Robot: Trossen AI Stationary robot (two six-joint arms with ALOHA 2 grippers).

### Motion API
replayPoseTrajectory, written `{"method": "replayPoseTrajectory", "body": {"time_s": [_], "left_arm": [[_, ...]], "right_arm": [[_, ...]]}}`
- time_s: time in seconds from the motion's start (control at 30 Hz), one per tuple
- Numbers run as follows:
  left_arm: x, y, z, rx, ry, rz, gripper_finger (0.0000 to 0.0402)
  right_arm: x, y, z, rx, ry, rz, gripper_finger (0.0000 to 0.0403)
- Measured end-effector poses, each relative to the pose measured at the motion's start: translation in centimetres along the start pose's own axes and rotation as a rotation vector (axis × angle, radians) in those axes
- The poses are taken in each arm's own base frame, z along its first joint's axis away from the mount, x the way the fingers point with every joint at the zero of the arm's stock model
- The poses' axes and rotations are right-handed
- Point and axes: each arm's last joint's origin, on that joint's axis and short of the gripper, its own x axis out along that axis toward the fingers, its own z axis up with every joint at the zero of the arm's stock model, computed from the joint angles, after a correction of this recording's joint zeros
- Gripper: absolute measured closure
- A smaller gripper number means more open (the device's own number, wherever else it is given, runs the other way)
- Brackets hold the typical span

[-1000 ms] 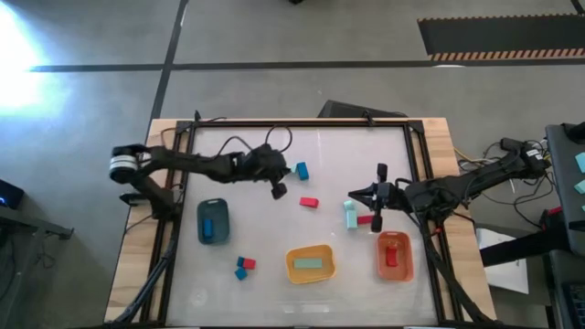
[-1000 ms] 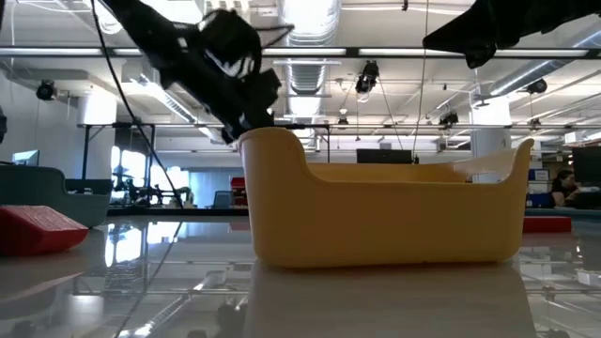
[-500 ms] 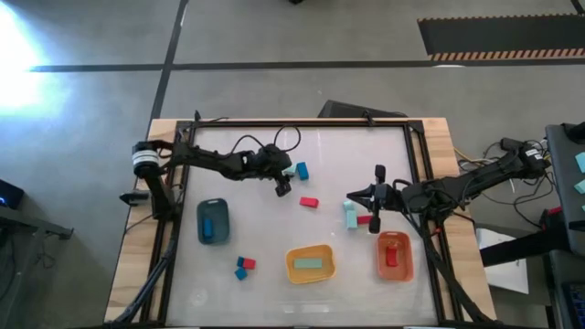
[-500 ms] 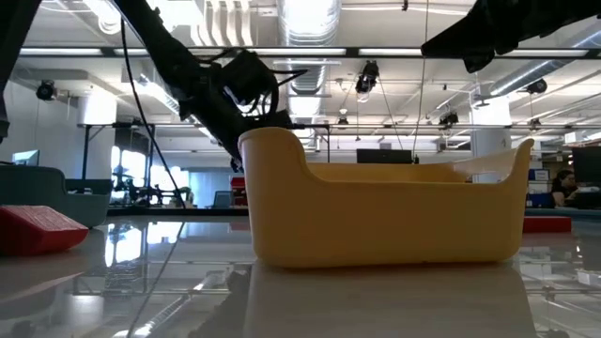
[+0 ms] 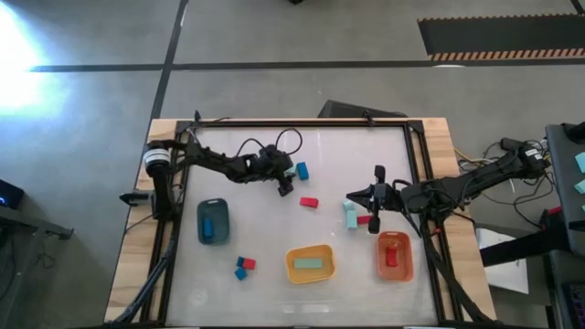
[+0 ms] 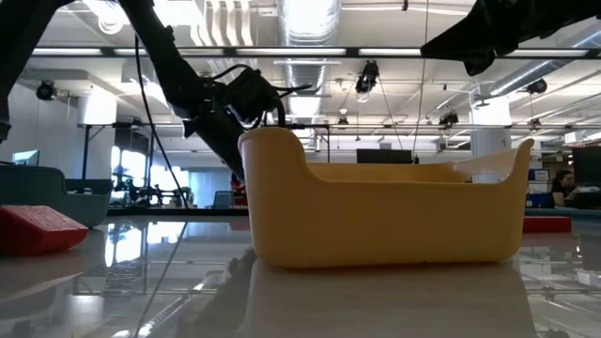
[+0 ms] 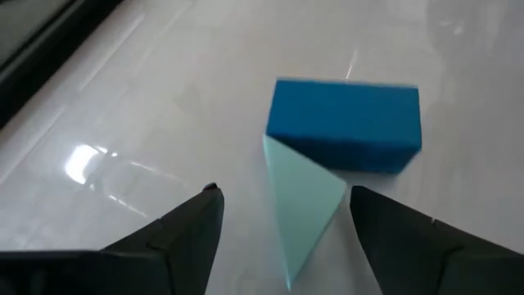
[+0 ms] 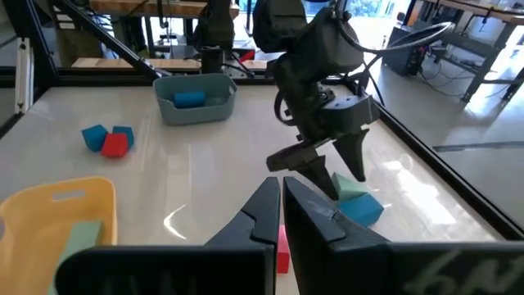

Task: Sort & place blocks by color
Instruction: Put the light blue block into the yellow bin

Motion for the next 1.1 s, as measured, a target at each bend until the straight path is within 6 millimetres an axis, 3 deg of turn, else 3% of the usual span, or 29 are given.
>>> {"method": "replayPoseTrajectory", "body": {"time_s": [0.17, 0.53, 0.73, 1.1], "left_arm": [[0.2, -0.1, -0.2, 0.002, 0.011, -0.001, 0.0208], [-0.2, -0.4, -0.4, -0.007, 0.050, -0.006, 0.0390], [-2.7, -2.0, 0.6, 0.032, 0.028, 0.005, 0.0396], [-10.9, -5.4, 3.9, 0.051, -0.242, -0.057, 0.0396]], "right_arm": [[0.0, 0.0, 0.0, 0.021, -0.001, 0.000, 0.0394], [1.0, 0.4, -0.7, 0.077, 0.039, -0.006, 0.0394], [2.0, 1.0, -0.6, 0.039, 0.000, -0.002, 0.0394], [3.1, 1.6, -0.2, -0.063, -0.084, 0.001, 0.0394]]}}
